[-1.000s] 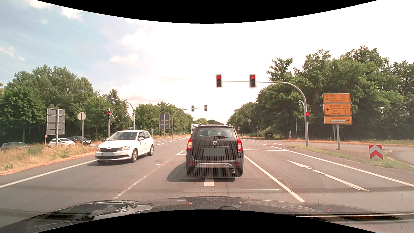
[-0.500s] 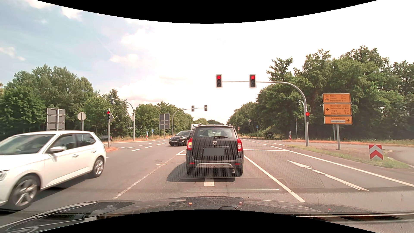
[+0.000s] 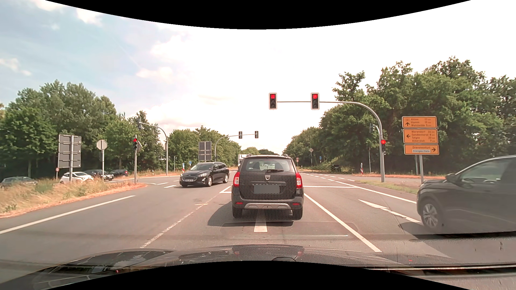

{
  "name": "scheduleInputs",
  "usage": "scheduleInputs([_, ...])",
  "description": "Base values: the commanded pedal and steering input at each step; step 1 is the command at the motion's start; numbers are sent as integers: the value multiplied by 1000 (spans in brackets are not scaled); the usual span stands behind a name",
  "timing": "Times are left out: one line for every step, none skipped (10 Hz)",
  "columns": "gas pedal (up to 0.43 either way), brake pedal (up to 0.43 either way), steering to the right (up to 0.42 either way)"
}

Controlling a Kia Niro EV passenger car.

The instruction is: Follow the waypoints while adhering to traffic rules and regulations

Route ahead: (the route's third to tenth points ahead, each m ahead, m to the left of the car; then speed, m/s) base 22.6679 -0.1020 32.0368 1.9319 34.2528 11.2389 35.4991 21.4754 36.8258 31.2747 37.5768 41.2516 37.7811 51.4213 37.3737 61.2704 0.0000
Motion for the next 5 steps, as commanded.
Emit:
scheduleInputs([0,177,-3])
scheduleInputs([0,177,-3])
scheduleInputs([0,177,-3])
scheduleInputs([0,183,-3])
scheduleInputs([0,201,-3])
